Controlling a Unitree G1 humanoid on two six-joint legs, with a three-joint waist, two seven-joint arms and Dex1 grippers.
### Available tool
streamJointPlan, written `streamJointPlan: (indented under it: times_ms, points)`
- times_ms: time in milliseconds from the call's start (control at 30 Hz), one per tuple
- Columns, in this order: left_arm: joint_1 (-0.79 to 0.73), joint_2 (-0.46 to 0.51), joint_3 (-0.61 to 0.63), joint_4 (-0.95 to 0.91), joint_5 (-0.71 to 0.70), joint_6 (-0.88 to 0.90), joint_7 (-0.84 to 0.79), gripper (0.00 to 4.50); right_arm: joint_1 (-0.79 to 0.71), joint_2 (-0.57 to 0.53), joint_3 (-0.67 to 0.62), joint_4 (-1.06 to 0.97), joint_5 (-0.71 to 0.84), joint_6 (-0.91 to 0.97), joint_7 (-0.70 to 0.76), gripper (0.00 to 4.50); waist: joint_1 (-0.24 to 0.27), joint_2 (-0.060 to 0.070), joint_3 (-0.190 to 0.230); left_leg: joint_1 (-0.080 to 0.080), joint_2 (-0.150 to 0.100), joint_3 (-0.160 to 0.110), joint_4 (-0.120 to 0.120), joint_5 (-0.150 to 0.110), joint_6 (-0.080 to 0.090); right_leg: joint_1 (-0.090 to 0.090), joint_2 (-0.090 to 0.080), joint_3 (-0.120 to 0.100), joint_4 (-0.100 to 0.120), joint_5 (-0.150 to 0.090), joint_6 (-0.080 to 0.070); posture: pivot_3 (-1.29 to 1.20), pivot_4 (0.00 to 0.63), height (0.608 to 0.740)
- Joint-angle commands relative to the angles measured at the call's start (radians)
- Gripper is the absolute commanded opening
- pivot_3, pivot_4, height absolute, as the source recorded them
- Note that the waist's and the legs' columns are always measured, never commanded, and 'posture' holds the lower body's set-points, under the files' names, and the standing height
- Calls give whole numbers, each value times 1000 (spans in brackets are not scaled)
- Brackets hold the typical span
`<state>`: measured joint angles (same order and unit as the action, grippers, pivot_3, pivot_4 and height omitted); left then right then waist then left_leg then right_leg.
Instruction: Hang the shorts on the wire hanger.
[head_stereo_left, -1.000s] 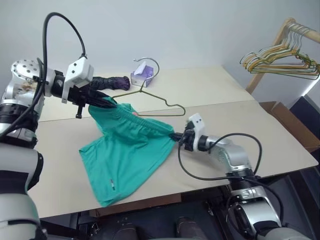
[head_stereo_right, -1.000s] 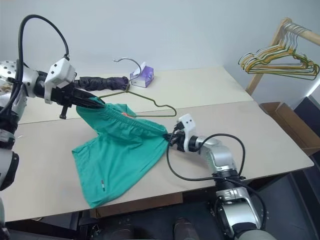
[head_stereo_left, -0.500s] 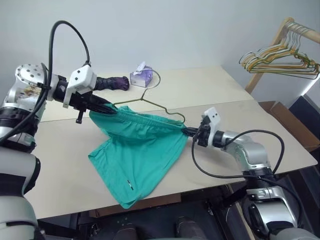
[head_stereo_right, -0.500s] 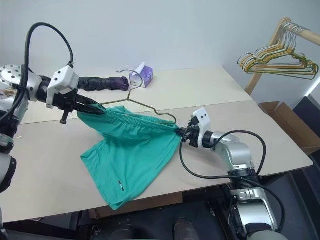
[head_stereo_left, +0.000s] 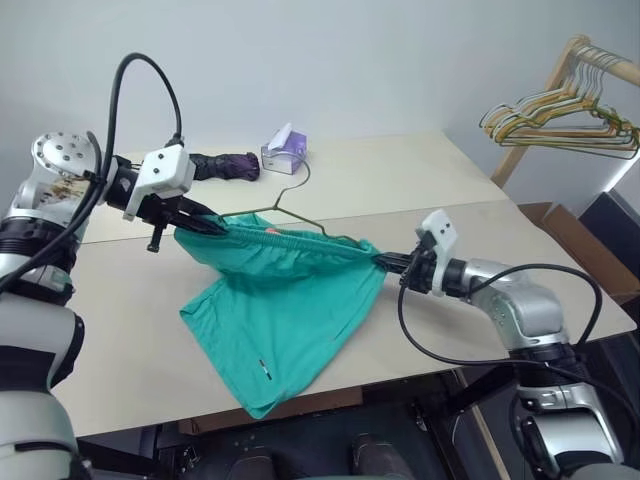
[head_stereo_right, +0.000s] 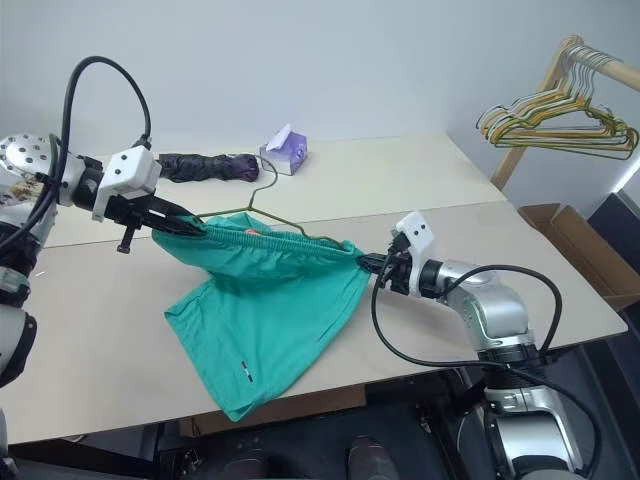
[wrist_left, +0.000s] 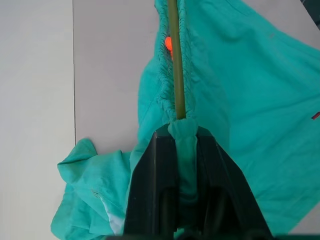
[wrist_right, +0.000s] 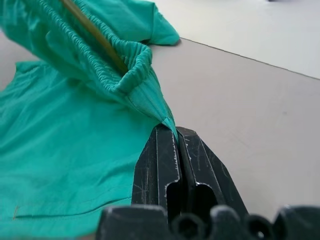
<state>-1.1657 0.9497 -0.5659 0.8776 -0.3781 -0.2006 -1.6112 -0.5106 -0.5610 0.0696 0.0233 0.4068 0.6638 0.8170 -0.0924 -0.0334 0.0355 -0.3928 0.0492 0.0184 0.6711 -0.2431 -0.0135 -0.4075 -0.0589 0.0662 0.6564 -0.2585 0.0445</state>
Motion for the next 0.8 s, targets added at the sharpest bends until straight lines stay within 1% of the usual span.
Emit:
streamJointPlan:
  times_ms: [33,133,233,367,533,600,667,800]
  points:
    - [-19,51,42,51,57,-19,-3,108,-27,-102,-22,3,-53,33,5,10,0,0,0,0,0,0,0,0,0,0,0,0,0,0,0,-25,0,740]
    - [-14,39,53,33,43,-8,-3,108,-84,-159,39,-55,-78,41,33,10,0,0,0,0,0,0,0,0,0,0,0,0,0,0,0,-26,0,740]
    - [-17,20,68,37,67,-22,-3,108,-151,-201,83,-115,-96,59,52,10,1,0,0,0,0,0,0,0,0,0,0,0,0,0,0,-27,0,740]
    - [-24,-27,130,52,110,-30,-3,108,-292,-256,159,-190,-97,176,105,10,4,1,1,0,0,1,0,0,0,-1,0,0,0,0,0,-35,0,740]
    - [-22,-59,168,36,145,-36,-3,108,-475,-273,255,-181,-104,320,165,10,3,1,1,-3,0,1,1,0,0,-4,0,0,1,0,0,-45,0,740]
    - [-23,-71,183,35,155,-33,-3,108,-513,-290,297,-194,-114,307,214,10,3,1,1,-7,0,1,2,0,0,-8,0,0,2,0,0,-47,0,740]
    - [-18,-83,197,24,149,-36,-3,108,-550,-284,330,-187,-132,296,233,10,3,1,1,-14,0,1,6,0,0,-15,0,0,5,0,0,-52,0,740]
    - [-15,-97,214,7,137,-24,-3,108,-601,-244,380,-141,-192,258,234,10,-2,1,1,-15,0,1,7,0,0,-16,-1,0,6,0,0,-56,0,740]
